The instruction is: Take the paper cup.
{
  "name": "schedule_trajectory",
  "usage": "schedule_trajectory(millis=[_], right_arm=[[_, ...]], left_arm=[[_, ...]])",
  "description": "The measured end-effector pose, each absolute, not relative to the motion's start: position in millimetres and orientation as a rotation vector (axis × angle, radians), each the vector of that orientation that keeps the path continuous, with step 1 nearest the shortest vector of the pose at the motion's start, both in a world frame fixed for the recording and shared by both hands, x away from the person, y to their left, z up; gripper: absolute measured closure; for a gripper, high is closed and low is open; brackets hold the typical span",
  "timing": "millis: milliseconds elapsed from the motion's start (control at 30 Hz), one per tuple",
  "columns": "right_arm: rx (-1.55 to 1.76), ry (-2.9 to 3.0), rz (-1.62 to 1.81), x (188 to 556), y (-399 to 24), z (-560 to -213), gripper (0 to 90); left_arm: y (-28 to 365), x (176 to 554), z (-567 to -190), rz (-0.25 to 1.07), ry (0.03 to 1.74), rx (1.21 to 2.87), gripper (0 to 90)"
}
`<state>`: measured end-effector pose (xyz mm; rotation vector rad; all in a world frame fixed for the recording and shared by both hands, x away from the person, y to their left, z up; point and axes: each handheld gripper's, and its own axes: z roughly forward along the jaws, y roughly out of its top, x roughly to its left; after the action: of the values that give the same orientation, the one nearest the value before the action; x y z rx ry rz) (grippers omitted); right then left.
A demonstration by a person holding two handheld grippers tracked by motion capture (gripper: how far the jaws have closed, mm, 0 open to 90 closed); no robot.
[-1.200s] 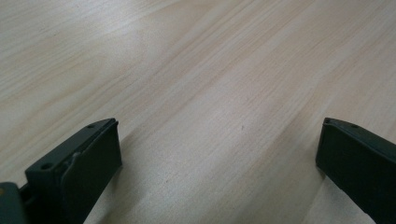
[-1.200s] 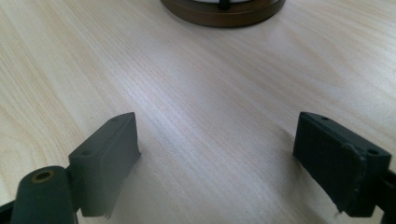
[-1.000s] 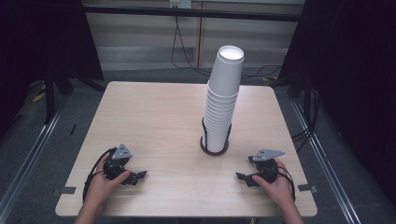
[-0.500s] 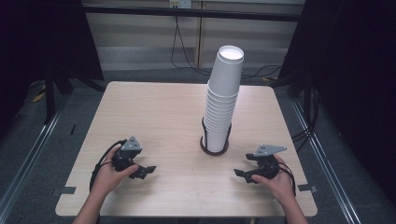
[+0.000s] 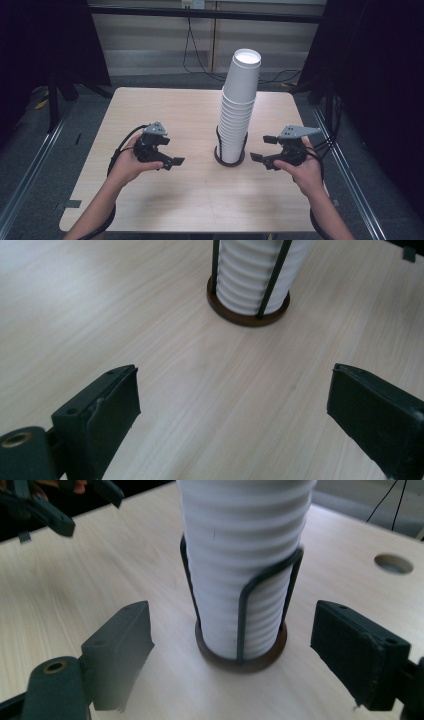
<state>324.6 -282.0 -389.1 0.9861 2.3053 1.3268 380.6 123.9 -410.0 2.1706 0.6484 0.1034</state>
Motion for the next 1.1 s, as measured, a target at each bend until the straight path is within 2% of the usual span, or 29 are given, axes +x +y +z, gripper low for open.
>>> schedule_trajectory(millis=[167,433,1100], right_arm=[[0.963,2.270,1.368,334.0,-280.1,-358.6,16.0],[0.946,2.248,1.405,345.3,-278.1,-331.7,15.9],[0.898,2.190,1.483,371.2,-254.6,-296.9,14.6]], left_arm=[[110.5,391.4,-379.8,0.089,0.615,2.155,7.8],[94.2,404.8,-349.0,0.110,0.577,2.145,8.2],[60.1,429.5,-295.8,0.106,0.499,2.117,8.2]])
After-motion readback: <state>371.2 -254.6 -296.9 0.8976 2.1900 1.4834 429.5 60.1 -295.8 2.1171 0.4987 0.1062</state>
